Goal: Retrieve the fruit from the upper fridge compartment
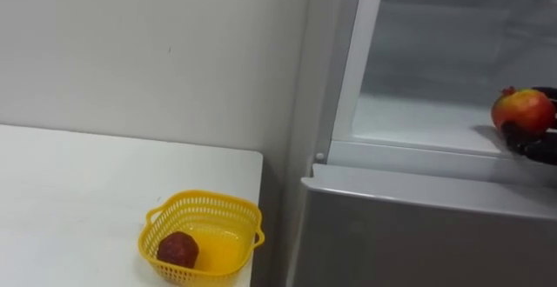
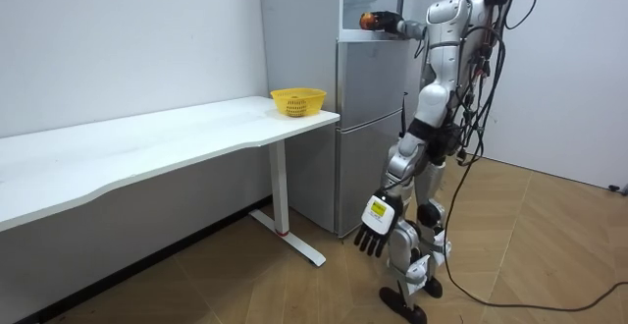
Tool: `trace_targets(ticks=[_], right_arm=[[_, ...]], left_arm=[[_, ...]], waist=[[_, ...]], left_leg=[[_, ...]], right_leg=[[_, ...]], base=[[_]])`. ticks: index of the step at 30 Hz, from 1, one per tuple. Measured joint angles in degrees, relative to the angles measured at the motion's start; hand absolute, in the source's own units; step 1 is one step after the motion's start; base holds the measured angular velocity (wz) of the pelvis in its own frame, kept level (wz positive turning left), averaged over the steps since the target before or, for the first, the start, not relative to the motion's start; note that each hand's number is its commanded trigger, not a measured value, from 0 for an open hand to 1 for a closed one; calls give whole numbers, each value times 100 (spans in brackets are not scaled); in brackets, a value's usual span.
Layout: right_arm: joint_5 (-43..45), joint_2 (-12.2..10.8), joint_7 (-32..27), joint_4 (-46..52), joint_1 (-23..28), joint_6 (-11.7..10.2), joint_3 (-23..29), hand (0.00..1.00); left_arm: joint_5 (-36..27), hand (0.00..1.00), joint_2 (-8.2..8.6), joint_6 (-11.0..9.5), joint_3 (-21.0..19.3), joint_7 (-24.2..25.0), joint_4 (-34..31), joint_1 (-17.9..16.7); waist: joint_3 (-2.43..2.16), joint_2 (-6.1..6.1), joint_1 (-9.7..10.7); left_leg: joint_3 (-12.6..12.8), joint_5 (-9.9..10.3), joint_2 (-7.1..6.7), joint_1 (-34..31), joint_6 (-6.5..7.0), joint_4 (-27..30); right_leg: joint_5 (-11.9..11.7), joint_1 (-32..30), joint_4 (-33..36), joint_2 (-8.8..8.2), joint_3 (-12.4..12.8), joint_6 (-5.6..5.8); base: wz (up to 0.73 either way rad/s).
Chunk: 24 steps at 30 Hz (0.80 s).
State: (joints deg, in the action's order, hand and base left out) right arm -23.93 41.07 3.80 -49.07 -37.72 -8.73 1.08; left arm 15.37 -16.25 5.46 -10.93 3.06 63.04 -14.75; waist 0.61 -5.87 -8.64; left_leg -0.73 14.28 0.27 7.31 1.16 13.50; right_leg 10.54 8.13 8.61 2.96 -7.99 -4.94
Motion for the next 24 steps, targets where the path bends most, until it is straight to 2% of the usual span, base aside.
trace_targets(ticks=[5, 9, 11, 17, 22, 24], right_arm=[[0, -1, -3, -18, -167, 9, 0, 100], [-28, 99, -3, -17, -216, 6, -56, 100], [34, 161, 1, -3, -229, 3, -179, 100], [71, 160, -2, -3, -269, 62, -223, 100], [87, 140, -15, 135, -285, 140, -241, 100], [89, 116, -73, 394, -279, 236, -335, 100]], left_arm=[[0, 0, -3, -12, 0, -5, -9, 53], [-4, 0, -32, -11, 41, -5, 14, 158], [-2, 0, -33, -12, 41, -2, 14, 187], [-2, 0, -35, -12, 40, 47, 2, 265], [-3, 0, -35, -54, 38, 109, -29, 210], [-3, 0, -35, -78, 49, 134, -98, 138]], waist=[[15, 2, -44], [25, -22, -110], [22, -36, -111], [21, -51, -121], [-1, -27, -118], [-25, 17, -94]], left_leg=[[-2, -3, -3, -52, -5, 4], [-55, -4, -4, -75, -8, 3], [-99, -4, -8, -84, -9, 2], [-116, -2, -9, -82, -11, 18], [-107, -2, -8, -75, -12, 21], [-110, -2, -6, -58, -12, 10]], right_leg=[[5, -22, 0, 3, -8, -8], [-1, 9, -8, 0, -83, -16], [-1, 19, -27, -3, -144, -16], [4, 81, -103, -5, -183, -22], [6, 89, -100, -3, -177, -24], [5, 87, -93, -1, -161, -25]], base=[[0], [7], [9], [3], [0], [-4]])
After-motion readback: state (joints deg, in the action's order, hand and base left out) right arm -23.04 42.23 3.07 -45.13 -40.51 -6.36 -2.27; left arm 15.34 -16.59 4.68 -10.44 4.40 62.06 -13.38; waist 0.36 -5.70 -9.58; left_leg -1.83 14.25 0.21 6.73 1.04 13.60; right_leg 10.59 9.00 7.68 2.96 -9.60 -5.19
